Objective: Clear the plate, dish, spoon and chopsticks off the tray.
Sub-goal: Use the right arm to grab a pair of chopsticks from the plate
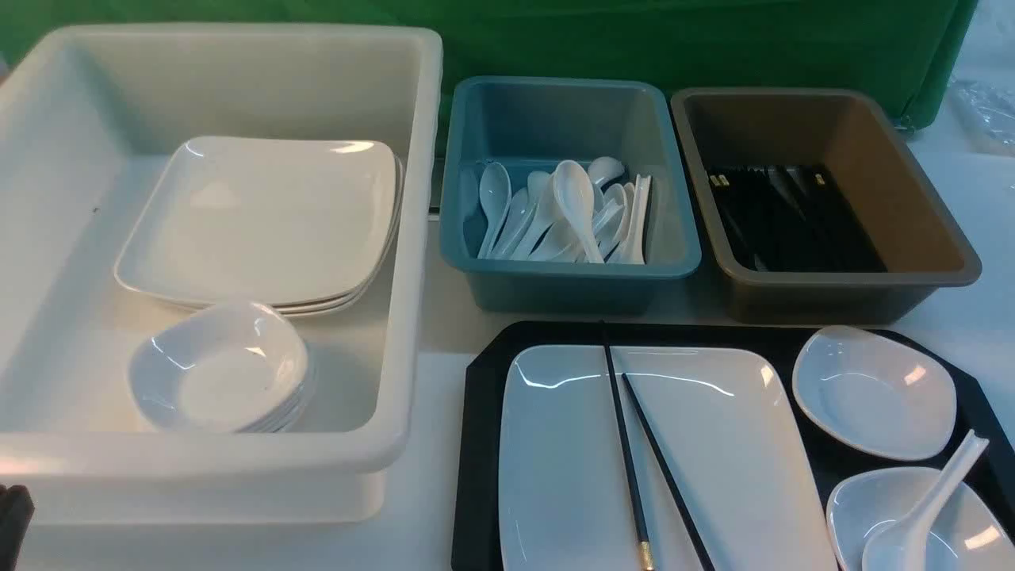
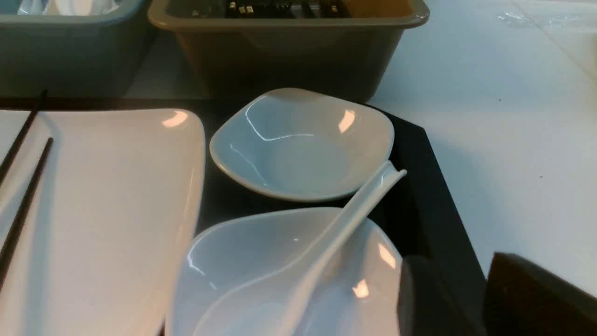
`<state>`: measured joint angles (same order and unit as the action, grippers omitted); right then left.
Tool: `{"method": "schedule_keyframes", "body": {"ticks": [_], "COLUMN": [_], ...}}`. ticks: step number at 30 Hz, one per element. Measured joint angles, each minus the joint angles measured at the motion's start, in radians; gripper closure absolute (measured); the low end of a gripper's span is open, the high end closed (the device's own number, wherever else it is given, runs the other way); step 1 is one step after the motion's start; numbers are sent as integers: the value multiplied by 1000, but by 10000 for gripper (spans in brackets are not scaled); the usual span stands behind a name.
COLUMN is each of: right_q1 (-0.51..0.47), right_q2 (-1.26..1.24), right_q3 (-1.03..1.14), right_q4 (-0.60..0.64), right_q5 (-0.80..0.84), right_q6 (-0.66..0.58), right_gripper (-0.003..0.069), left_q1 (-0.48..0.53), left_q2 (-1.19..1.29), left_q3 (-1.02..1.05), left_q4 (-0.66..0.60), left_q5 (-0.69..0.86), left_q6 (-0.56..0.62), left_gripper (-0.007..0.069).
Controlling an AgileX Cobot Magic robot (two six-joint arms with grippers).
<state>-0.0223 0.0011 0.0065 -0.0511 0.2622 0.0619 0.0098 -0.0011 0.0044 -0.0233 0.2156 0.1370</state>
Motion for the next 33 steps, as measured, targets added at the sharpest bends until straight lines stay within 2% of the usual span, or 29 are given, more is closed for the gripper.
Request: {"method": "schedule_keyframes", "body": {"ticks": [20,25,27,30,33], "right_q1": [0,0,0,0,0], "right_q2": [0,0,0,0,0], "right_q3": [0,0,0,0,0], "right_q4": [0,0,0,0,0], "right_q5": [0,0,0,0,0], "right_q6": [0,0,0,0,0], "right_gripper": [421,421,421,421,421], "left_q1": [0,0,0,0,0], "left_q2": [0,0,0,0,0], "left_q3": [0,0,0,0,0], "left_q4": [0,44,-19,-233,-379], "left_q5": [0,-38,-93,-216,-311], "left_q6": [0,20,1,-115,-215], "left_gripper": [607,607,607,607,607]}}
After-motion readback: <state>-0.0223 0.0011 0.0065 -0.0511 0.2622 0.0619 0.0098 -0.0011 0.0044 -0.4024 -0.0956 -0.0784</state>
